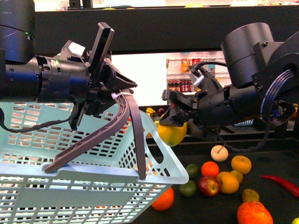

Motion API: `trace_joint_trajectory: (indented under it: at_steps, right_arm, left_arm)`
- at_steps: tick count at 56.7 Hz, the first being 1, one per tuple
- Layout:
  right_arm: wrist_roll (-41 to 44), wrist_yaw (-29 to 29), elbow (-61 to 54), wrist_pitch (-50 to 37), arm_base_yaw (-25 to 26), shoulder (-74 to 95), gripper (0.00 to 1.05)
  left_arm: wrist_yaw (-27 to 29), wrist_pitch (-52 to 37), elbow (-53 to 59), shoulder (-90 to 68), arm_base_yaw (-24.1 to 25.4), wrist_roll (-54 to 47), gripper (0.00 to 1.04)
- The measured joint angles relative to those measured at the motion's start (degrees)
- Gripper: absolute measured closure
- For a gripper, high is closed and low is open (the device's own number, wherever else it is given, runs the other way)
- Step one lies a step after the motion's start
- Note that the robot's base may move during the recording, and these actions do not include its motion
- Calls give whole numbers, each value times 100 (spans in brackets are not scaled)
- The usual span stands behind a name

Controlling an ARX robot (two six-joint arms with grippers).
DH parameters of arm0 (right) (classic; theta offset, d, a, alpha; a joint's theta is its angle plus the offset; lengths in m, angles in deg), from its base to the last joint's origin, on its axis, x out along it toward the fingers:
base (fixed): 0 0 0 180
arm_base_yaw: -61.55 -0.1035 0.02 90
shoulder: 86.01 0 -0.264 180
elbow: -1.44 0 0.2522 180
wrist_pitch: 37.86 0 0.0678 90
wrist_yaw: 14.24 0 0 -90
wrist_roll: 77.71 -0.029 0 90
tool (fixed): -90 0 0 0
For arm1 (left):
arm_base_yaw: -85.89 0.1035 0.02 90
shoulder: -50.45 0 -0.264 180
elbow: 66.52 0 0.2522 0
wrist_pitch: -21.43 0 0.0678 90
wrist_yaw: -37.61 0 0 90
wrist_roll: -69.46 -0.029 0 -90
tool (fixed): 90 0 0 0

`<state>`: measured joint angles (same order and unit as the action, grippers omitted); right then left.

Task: Pick lemon from shelf

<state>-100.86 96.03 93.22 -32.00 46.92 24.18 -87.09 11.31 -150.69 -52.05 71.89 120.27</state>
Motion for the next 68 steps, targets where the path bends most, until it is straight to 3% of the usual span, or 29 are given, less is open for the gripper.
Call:
trace_joint_trajectory:
  at_steps: [7, 39, 59, 68]
  right_arm:
    - [24, -282, -17, 17, -177, 50, 57]
    - [107, -503, -291, -85, -404, 378, 57]
    - [57, -426, -304, -398, -352, 391, 7]
    - [-173, -387, -306, -638, -111, 389, 7]
  left_arm:
    - [0, 0, 0, 0, 0, 0, 94]
    - [-2, 0, 0, 0, 0, -2, 94]
    - [-4, 0, 0, 0, 0, 11, 94]
    - [7, 2, 0, -2, 0, 11, 94]
